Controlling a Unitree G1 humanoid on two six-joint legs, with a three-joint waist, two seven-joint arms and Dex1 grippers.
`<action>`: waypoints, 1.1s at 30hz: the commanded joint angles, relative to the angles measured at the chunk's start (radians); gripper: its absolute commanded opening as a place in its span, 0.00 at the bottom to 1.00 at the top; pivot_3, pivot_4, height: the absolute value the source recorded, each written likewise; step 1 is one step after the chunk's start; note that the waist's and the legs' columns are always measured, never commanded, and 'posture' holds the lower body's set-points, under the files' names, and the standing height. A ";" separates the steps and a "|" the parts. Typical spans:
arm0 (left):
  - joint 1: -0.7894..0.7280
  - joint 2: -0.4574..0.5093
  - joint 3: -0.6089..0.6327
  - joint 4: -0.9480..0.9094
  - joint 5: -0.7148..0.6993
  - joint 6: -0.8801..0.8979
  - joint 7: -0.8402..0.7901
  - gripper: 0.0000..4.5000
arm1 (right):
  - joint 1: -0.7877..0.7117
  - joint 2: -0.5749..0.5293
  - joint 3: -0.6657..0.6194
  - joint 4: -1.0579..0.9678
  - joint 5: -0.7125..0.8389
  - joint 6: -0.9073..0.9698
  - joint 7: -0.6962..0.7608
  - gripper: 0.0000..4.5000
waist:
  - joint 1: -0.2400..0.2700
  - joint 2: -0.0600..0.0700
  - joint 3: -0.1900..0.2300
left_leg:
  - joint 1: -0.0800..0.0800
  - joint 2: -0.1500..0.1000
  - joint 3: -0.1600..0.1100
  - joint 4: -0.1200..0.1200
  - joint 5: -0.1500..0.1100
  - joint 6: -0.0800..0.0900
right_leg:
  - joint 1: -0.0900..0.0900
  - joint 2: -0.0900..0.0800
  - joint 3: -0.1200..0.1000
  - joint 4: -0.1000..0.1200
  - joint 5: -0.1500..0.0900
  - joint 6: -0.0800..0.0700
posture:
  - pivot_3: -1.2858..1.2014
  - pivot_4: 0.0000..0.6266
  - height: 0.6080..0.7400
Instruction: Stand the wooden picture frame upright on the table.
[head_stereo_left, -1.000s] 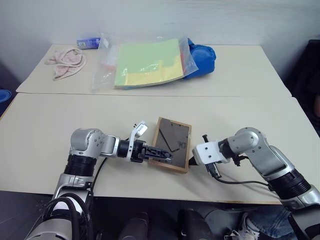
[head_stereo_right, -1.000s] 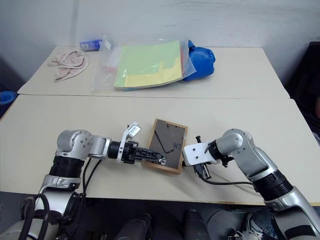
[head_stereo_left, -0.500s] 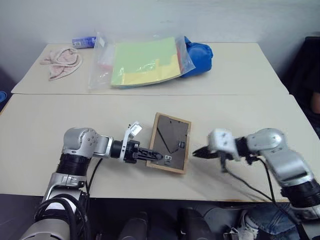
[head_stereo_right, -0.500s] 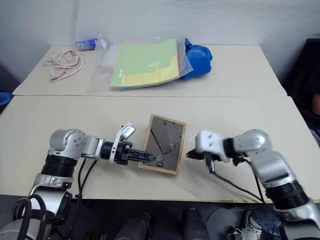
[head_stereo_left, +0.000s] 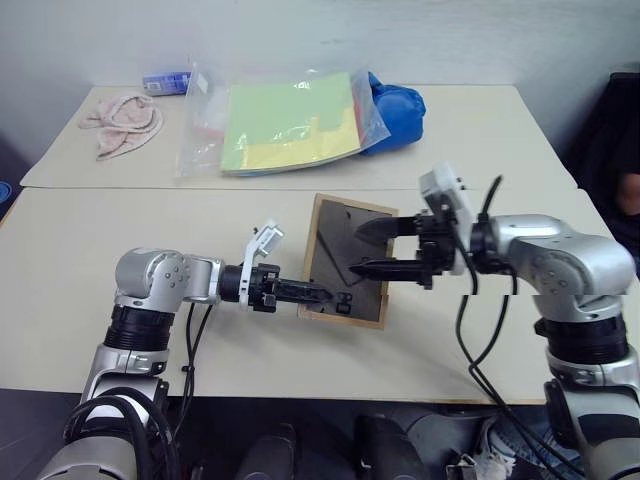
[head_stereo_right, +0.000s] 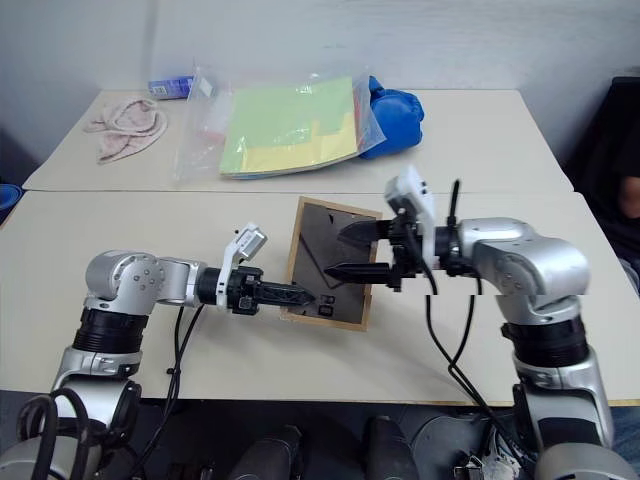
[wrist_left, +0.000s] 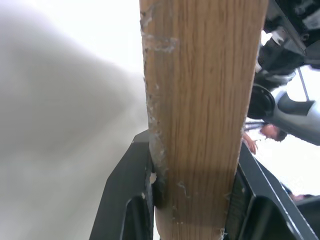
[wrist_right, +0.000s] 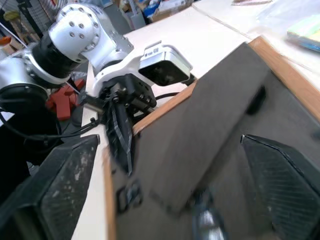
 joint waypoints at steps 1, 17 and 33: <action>-0.032 0.010 0.003 -0.048 -0.043 -0.031 -0.051 0.28 | -0.037 0.007 0.011 -0.032 0.043 0.013 0.021 1.00 | -0.001 0.000 0.000 | 0.000 0.000 0.000 0.000 0.000 0.000 | 0.000 0.000 0.000 0.000 0.000 0.000 | 0.52 0.24 1.00; -0.048 0.055 0.009 -0.012 -0.027 -0.038 -0.034 0.28 | 0.099 -0.335 -0.029 -0.045 -0.209 -0.446 0.164 1.00 | 0.003 -0.001 0.000 | 0.000 -0.001 0.001 0.000 0.000 0.000 | 0.000 0.000 0.000 -0.001 0.000 0.000 | 0.52 0.24 1.00; -0.099 0.048 0.048 -0.018 -0.069 0.059 -0.010 0.28 | -0.110 -0.049 0.041 0.704 -1.554 -2.242 -0.901 0.92 | -0.050 -0.002 0.001 | 0.000 -0.003 0.003 -0.002 0.001 -0.002 | -0.016 0.015 0.011 0.012 0.000 0.000 | 0.52 0.24 1.00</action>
